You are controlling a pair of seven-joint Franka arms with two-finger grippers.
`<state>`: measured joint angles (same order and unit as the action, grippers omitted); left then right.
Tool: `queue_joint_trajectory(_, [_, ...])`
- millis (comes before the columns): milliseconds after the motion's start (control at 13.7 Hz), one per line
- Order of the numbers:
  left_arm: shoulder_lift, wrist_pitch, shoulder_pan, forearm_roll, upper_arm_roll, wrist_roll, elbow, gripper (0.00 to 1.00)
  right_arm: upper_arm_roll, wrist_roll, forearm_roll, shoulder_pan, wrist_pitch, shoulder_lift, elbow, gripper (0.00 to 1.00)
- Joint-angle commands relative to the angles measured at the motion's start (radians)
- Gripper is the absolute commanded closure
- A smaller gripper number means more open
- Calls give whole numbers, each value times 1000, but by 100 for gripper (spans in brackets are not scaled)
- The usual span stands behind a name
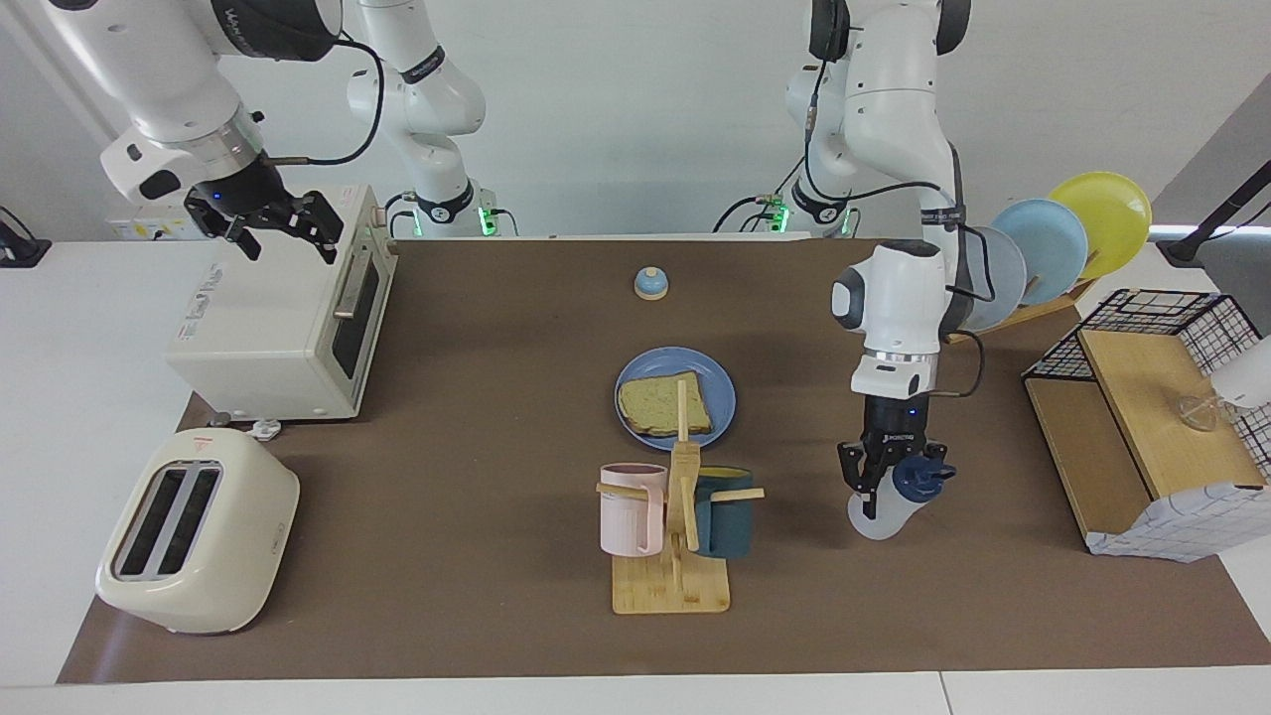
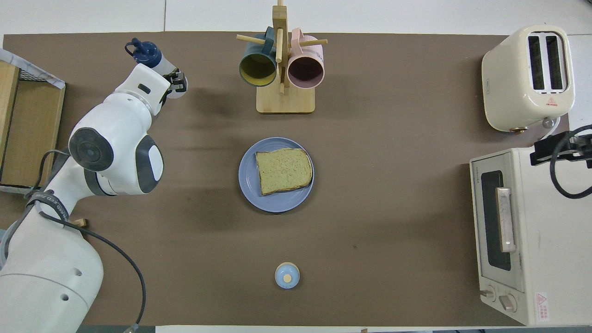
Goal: Put bread on plate and add seasoning
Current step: 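Move the blue-capped bottle beside the plate with the left gripper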
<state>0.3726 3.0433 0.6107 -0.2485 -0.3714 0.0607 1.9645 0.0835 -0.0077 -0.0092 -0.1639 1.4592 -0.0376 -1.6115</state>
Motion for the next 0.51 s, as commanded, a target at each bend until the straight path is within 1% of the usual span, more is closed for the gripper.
queue_joint_trajectory(0, [-79, -154, 9, 32, -3, -31, -13, 100, -10, -25, 28, -3, 15, -25, -50, 0])
queue_joint_trajectory(73, [-107, -210, 11, 50, -3, -79, -16, 100, -10, -26, 28, -3, 18, -28, -56, 0])
queue_joint_trajectory(146, [-125, -253, 14, 70, -3, -170, -19, 100, -5, -26, 20, -3, 23, -24, -47, 0])
queue_joint_trajectory(219, [-148, -296, 15, 74, 0, -274, -26, 100, -1, -28, 18, -3, 36, -15, -29, 0])
queue_joint_trajectory(438, [-234, -479, 32, 75, 3, -497, -29, 100, -5, -25, 32, -3, 39, -9, -21, 0])
